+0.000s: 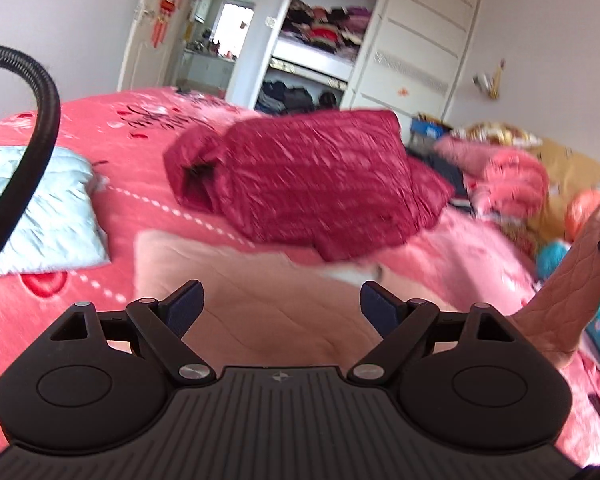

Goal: Fold large clothes

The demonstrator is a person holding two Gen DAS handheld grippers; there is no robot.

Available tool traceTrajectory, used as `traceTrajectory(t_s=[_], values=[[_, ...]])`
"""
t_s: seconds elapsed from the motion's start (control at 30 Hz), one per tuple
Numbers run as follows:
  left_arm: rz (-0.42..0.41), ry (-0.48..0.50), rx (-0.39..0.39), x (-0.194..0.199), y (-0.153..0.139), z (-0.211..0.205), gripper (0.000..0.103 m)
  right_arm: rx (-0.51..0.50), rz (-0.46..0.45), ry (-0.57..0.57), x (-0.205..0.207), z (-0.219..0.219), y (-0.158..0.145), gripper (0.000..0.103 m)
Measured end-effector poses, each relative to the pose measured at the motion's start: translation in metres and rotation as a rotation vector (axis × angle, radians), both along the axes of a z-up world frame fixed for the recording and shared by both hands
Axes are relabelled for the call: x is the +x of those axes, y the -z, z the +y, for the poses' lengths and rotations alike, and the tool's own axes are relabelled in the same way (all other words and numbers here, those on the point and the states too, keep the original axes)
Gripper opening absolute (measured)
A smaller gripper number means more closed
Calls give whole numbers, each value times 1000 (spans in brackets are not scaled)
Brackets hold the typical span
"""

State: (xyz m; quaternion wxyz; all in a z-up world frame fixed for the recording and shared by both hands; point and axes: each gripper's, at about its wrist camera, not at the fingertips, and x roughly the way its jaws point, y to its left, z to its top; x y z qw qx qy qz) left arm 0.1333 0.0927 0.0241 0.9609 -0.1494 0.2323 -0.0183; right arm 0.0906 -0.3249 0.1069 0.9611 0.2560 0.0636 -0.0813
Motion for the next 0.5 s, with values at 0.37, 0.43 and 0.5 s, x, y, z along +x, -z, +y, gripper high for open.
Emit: traceTrajectory(t_s=[0.37, 0.43, 0.5], values=[[24, -131, -128, 1, 7, 79, 103, 29, -94, -391, 52, 124, -53, 7], [26, -164, -176, 4, 7, 95, 103, 83, -75, -460, 59, 143, -41, 7], [22, -181, -228, 1, 5, 106, 103, 131, -48, -523, 66, 165, -24, 7]])
